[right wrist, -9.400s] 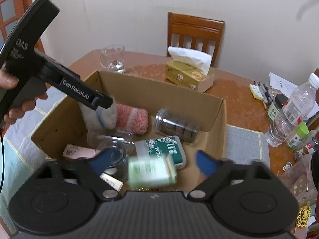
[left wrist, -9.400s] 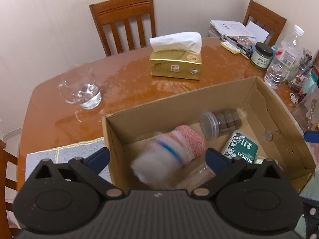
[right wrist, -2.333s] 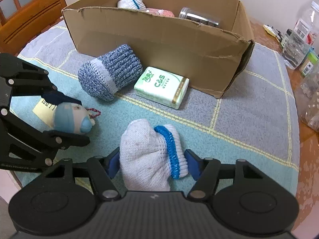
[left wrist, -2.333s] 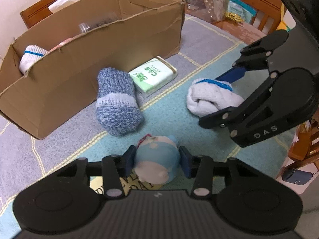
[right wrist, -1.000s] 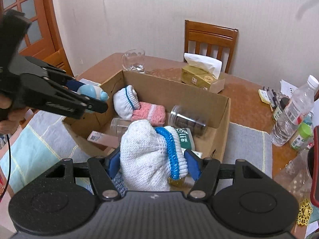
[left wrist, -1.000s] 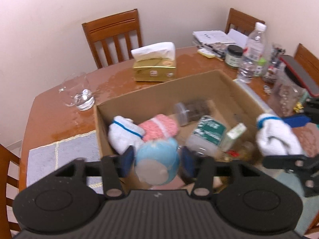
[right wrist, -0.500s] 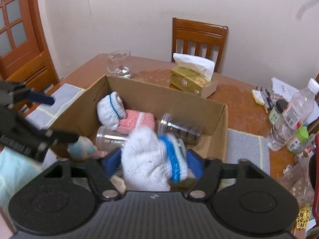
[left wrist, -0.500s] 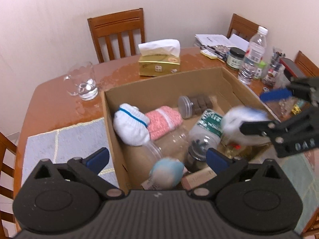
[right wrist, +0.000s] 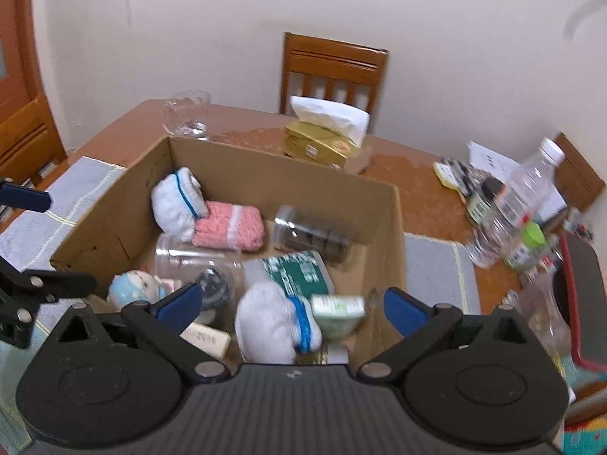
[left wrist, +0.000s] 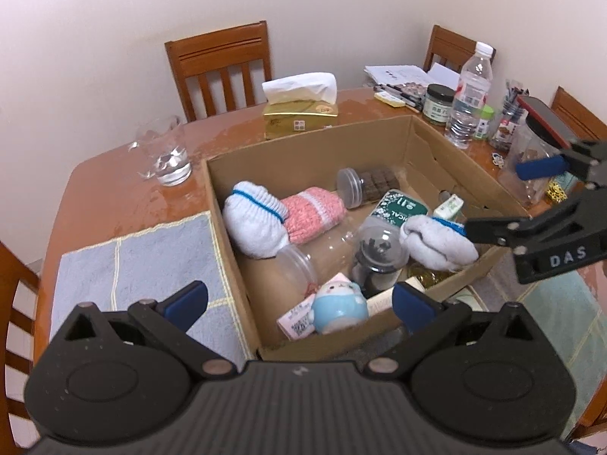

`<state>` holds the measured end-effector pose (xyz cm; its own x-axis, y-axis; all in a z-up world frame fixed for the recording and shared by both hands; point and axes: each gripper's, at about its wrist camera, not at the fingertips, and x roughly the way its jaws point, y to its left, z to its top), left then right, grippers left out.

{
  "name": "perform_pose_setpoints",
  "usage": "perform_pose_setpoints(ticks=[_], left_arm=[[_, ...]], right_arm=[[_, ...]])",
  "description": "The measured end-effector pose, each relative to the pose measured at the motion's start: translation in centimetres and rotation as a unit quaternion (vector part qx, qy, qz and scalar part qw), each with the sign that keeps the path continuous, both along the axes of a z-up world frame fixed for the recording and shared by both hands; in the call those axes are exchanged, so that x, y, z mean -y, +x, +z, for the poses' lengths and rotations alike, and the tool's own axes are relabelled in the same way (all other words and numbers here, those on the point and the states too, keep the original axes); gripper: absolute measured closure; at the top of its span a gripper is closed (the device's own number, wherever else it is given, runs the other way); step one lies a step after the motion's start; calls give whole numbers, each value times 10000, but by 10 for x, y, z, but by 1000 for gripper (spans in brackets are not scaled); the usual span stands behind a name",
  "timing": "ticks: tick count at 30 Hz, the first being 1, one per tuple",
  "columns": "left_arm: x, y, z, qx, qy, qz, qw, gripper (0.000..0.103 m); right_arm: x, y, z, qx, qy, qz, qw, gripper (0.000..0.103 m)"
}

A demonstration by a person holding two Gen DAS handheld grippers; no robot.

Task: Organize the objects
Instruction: 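Carry the blue toy and white sock into the box and open both tools, then move both tools back toward the blue-grey knit sock and C&S tissue pack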

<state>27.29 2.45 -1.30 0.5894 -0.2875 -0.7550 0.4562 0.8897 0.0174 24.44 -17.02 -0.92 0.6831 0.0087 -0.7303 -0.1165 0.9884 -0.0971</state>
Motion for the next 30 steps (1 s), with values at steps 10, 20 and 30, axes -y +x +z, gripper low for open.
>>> perform_pose_setpoints(ticks=[10,20,30], left_arm=[[1,-27,-3,268,-53,138,9995,1],[11,-48,-16,72,211,325,9992,1],[12,-58,-28,-225,200,350,9989,1]], right_arm=[[15,-42,-43,-522,179,-396,9977,0],[10,-41,-105,-1203,251,-270,9921,0],[0,-28,-130,-1266,180,-325,9913,0]])
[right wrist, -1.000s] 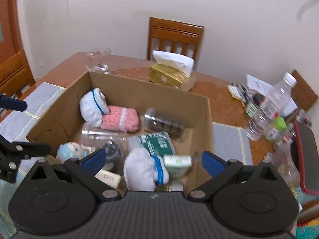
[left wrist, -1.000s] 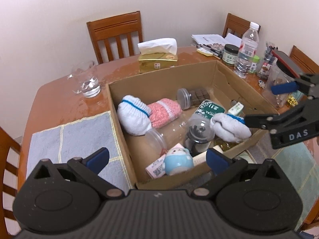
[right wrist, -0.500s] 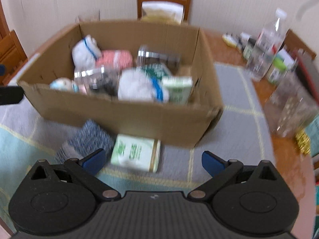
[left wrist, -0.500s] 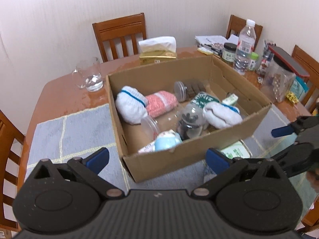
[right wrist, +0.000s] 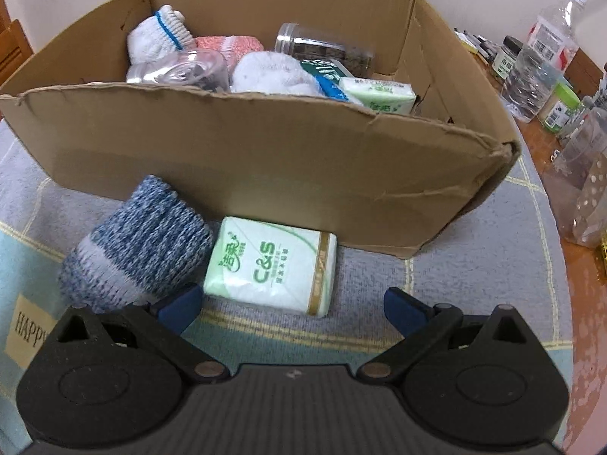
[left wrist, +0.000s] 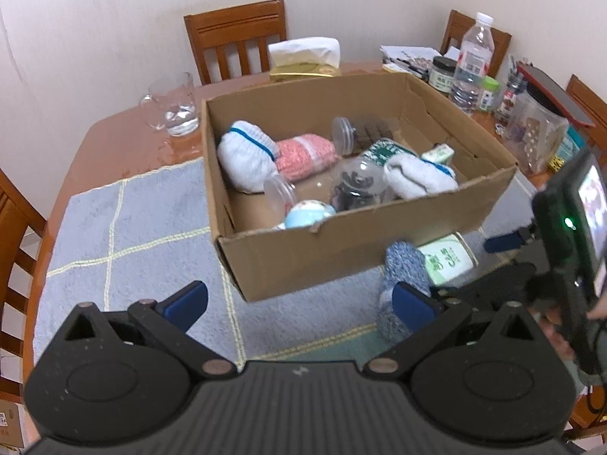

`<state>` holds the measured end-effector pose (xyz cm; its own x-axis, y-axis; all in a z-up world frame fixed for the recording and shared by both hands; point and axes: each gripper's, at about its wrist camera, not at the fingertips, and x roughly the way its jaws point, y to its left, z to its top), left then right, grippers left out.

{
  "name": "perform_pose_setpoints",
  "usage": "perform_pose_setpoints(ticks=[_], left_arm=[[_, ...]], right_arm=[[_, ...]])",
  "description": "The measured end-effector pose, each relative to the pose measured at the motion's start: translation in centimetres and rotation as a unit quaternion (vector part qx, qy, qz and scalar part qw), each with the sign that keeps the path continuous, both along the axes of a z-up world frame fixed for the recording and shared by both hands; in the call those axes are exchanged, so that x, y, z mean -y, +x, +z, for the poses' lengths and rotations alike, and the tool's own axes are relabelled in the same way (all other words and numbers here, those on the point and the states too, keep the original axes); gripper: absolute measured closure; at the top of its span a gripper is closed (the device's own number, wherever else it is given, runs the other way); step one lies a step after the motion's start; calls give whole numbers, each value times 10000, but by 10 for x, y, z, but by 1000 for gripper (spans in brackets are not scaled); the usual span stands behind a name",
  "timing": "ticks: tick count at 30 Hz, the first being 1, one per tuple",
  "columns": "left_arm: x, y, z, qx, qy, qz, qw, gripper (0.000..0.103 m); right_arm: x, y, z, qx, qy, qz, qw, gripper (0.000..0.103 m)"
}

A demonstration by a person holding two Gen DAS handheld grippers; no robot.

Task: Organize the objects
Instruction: 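Move both tools back toward the blue-grey knit sock and C&S tissue pack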

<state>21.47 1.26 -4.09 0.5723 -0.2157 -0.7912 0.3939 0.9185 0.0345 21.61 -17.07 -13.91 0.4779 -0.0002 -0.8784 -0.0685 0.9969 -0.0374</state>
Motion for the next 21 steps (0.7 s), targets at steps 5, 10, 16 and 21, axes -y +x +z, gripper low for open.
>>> perform_pose_setpoints(ticks=[5,10,16,21], left_arm=[[12,-3,-8,-109,120,-180,9997,1],[28,-3,-18,-214,210,-396,9988,1],[54,4,-42,-426,246,-577,9971,1],[67,13,-65,-597,198,-543,9965,1]], right_arm=[[7,7,-1,150,48,-167,9997,0],[32,7,-1,131,99,-387,9991,0],[61,4,-3,111,145,-404,9990,0],[66,4,-5,113,152,-378,9991,0]])
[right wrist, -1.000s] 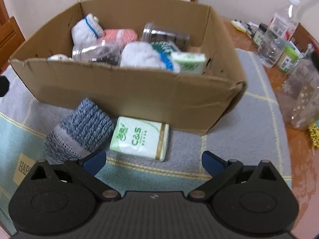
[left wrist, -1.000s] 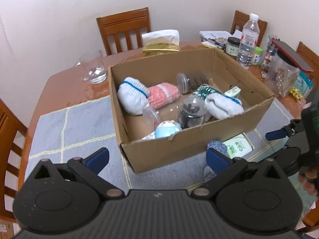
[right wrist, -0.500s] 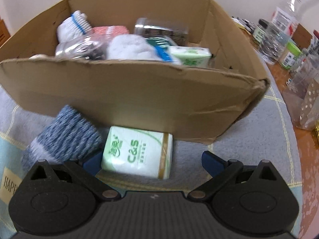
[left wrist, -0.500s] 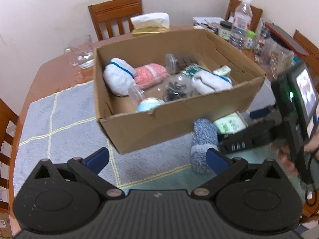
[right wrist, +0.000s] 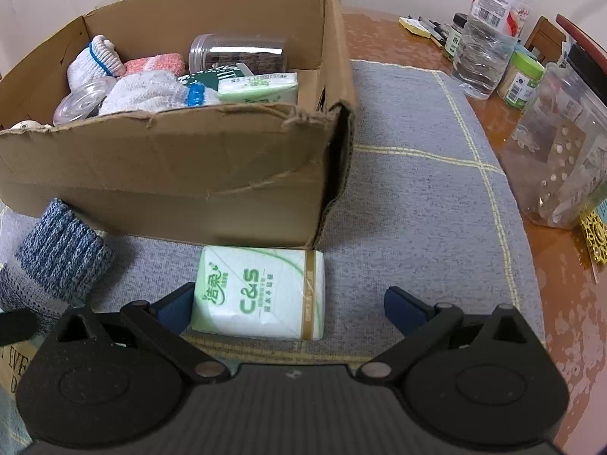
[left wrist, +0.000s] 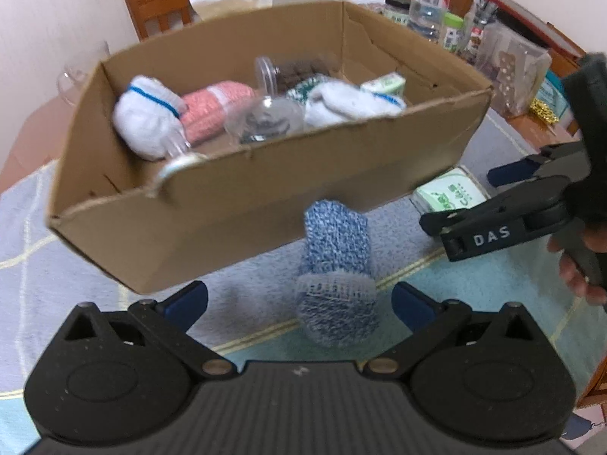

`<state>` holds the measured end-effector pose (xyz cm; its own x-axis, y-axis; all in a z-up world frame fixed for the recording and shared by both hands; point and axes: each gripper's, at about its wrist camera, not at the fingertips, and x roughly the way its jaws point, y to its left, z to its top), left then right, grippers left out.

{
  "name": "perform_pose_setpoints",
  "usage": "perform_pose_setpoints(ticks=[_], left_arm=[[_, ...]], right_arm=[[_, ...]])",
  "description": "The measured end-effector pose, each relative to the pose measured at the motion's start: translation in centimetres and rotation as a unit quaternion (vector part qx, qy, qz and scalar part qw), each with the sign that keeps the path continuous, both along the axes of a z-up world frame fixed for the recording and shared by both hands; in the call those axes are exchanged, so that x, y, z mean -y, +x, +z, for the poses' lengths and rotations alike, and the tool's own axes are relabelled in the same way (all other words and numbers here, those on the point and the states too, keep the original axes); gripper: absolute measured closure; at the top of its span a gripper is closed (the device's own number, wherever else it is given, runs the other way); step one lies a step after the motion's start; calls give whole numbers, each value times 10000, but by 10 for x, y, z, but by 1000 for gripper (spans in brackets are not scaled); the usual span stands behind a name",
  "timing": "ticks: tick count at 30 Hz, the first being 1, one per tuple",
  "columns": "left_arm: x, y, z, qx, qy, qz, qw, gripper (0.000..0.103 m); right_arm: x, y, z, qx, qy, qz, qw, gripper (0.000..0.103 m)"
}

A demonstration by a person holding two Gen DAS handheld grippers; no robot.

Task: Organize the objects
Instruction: 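Move both tools back toward the blue-grey knit sock and C&S tissue pack, then grasp the blue-grey knit sock with the left tool while the right tool grasps the C&S tissue pack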

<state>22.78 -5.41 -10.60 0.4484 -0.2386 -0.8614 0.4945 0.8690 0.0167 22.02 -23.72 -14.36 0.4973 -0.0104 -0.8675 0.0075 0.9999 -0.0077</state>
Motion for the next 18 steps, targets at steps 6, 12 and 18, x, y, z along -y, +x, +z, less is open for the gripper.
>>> perform_pose_setpoints(ticks=[6,12,18], left_arm=[[-11,1,-5,-125,82,249,9996,1],[-35,-2,1,-85,73,472,9988,1],[-35,-10,8,157,180,98,9997,1]], right_arm=[[-2,4,1,-103,-4,-11,9999,0],[-3,3,1,-86,-4,-27,10000,0],[-3,4,0,-80,-4,-120,9999,0]])
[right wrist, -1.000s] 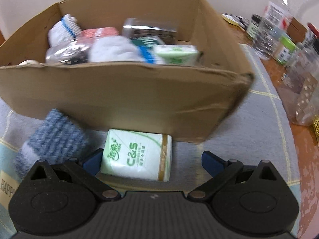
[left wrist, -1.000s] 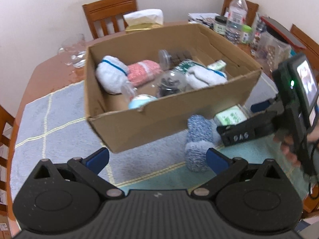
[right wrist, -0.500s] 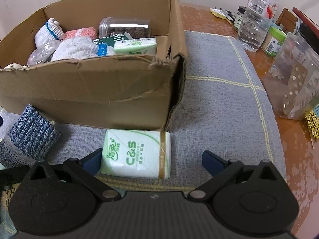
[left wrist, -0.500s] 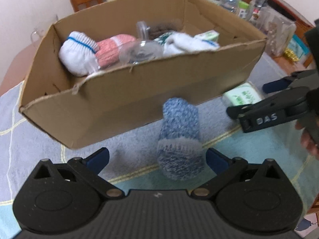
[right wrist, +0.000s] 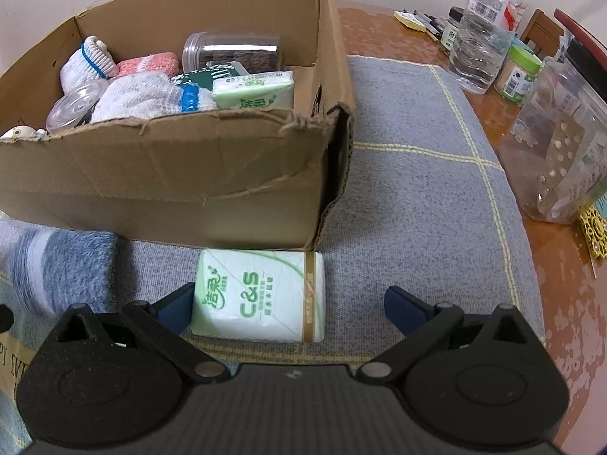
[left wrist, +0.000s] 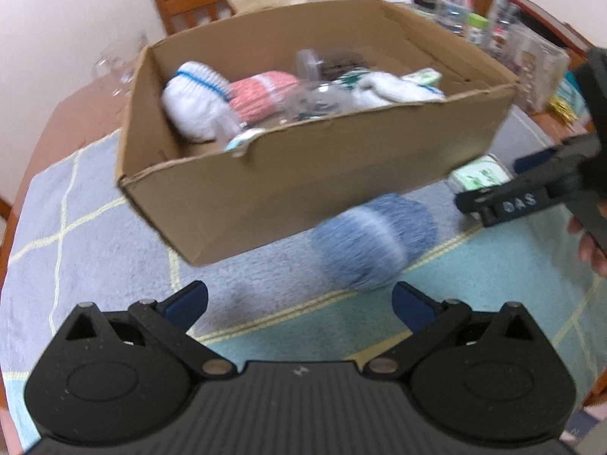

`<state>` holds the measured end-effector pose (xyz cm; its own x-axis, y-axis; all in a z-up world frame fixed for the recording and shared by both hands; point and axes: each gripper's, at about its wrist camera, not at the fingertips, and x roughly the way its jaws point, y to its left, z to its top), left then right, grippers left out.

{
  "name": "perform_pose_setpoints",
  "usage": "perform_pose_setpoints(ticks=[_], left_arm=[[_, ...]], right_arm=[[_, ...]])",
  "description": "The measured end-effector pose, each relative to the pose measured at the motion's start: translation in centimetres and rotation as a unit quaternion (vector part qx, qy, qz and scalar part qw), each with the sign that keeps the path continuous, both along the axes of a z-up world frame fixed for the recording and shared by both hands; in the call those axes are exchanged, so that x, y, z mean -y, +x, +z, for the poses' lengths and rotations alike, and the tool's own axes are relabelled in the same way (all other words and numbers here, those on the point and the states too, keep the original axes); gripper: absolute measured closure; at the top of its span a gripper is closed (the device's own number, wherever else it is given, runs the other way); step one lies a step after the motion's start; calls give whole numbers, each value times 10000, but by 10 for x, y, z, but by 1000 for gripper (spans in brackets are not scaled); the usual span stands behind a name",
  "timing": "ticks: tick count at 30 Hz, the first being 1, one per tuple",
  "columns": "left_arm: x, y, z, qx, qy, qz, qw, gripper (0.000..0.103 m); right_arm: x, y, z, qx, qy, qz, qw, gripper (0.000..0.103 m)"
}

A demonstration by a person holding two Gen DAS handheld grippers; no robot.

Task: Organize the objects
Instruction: 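Grasp the blue-grey knit sock with the left tool while the right tool grasps the C&S tissue pack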

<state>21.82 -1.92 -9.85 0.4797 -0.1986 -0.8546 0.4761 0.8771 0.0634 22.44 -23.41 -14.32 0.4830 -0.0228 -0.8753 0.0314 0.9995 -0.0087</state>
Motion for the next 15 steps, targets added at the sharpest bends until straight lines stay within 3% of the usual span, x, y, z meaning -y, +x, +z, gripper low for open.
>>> perform_pose_setpoints(ticks=[7,15], left_arm=[[22,-7,-8,223,77,-807,9965,1],[36,5,-29,92,171,-1113,9936,4]], right_arm=[[0,-4,0,63,-7,107,9999,0],[-3,-17,0,157,-5,340,9993,0]])
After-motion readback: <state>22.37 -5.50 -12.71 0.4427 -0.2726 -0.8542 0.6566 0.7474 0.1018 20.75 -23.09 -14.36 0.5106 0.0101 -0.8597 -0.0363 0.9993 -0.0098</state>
